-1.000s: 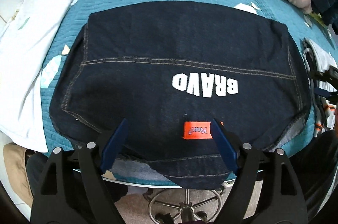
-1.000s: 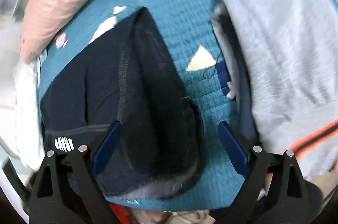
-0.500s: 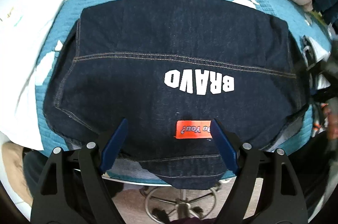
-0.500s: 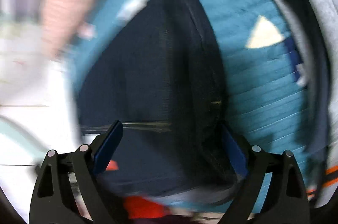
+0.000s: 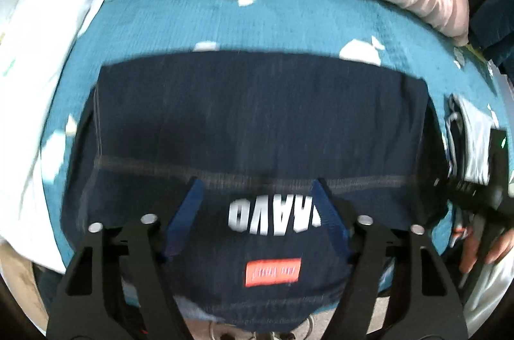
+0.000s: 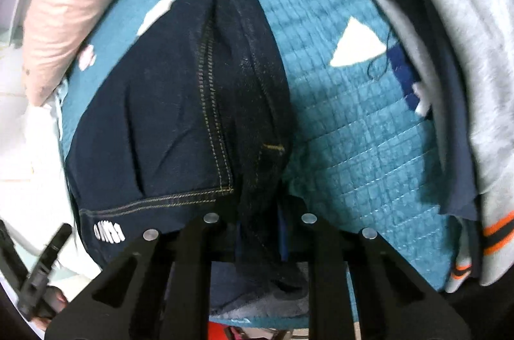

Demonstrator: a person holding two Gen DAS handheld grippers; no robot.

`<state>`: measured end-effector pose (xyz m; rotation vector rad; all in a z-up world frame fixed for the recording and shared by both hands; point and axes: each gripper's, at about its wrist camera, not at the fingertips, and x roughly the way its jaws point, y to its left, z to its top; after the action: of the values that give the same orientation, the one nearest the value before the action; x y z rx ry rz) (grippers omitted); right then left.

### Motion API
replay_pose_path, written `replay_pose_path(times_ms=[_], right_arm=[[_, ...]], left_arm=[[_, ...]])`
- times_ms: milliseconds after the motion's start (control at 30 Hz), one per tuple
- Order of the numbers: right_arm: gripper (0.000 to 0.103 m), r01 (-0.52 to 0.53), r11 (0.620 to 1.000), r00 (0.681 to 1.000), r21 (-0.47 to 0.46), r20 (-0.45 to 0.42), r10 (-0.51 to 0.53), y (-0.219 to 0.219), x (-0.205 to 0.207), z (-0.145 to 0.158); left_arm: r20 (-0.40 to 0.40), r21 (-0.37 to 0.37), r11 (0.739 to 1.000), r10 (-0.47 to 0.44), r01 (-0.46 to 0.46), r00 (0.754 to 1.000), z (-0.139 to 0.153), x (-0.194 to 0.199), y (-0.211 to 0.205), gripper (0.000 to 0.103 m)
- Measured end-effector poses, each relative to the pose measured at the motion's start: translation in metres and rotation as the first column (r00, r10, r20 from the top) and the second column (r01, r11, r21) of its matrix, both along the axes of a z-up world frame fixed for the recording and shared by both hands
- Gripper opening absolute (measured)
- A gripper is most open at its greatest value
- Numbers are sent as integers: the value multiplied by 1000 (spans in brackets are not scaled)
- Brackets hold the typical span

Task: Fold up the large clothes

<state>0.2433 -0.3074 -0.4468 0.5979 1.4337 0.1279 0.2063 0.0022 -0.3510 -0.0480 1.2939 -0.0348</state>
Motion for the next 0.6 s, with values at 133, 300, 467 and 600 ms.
replay_pose_path(times_ms=[133,300,467,600], right_arm=[[18,-1,1000,1000,-17,-27,1,8,9,-2],[18,-11,999,999,-46,-31,9,11,14,-9],[18,-4,1000,1000,-16,-29,4,13,16,-12],[18,-5,1000,999,15,-32,5,9,17,-16]], left_arm=[[-6,-43,999,-30,30,1000,7,45,-5,28],[-20,-14,1000,-14,14,1000,5,105,-13,3],[-78,-43,998,47,-51,996,-23,142,-10,3],[-193,10,998,66,-65,979,-83,162,-7,0]])
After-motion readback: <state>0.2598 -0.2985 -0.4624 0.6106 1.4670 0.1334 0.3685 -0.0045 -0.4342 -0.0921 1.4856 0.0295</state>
